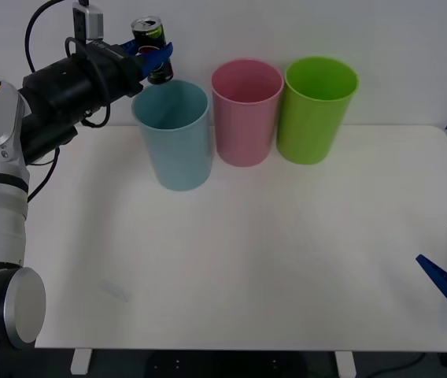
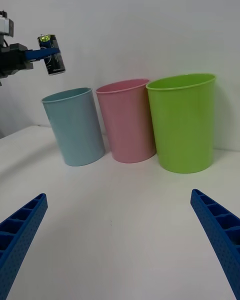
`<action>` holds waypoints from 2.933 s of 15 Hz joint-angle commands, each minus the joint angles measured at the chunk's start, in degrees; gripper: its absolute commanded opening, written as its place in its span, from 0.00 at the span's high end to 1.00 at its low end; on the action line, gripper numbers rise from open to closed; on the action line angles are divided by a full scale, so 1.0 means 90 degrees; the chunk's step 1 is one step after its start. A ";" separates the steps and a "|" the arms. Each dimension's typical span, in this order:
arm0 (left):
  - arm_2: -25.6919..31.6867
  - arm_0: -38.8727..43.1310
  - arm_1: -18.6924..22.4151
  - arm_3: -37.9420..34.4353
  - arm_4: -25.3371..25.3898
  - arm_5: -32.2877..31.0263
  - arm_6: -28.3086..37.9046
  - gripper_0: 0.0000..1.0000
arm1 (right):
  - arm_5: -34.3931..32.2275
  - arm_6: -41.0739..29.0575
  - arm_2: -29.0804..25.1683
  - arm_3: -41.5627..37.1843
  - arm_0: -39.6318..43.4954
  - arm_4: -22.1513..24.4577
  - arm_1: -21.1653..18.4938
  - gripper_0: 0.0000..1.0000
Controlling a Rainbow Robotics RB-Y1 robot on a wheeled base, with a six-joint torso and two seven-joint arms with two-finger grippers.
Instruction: Grasp the object on the table and drop it into the matching bin: aluminum can to the light blue bin, PET bottle to the pink bin.
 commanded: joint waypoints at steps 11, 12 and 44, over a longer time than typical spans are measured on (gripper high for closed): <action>-0.0021 0.0325 0.0215 -0.0008 0.0797 -0.0154 -0.0064 0.00 | 0.0000 0.0000 0.0000 0.0000 0.0000 0.0000 0.0000 0.00; -0.0021 0.0403 0.0303 -0.0008 0.0983 -0.0232 -0.0093 0.00 | 0.0000 0.0000 0.0000 0.0000 0.0000 0.0000 0.0000 0.00; 0.1502 0.5813 0.2637 -0.2235 0.3707 -0.2244 -0.1607 0.00 | 0.0000 0.0000 0.0000 0.0000 0.0000 0.0000 0.0000 0.00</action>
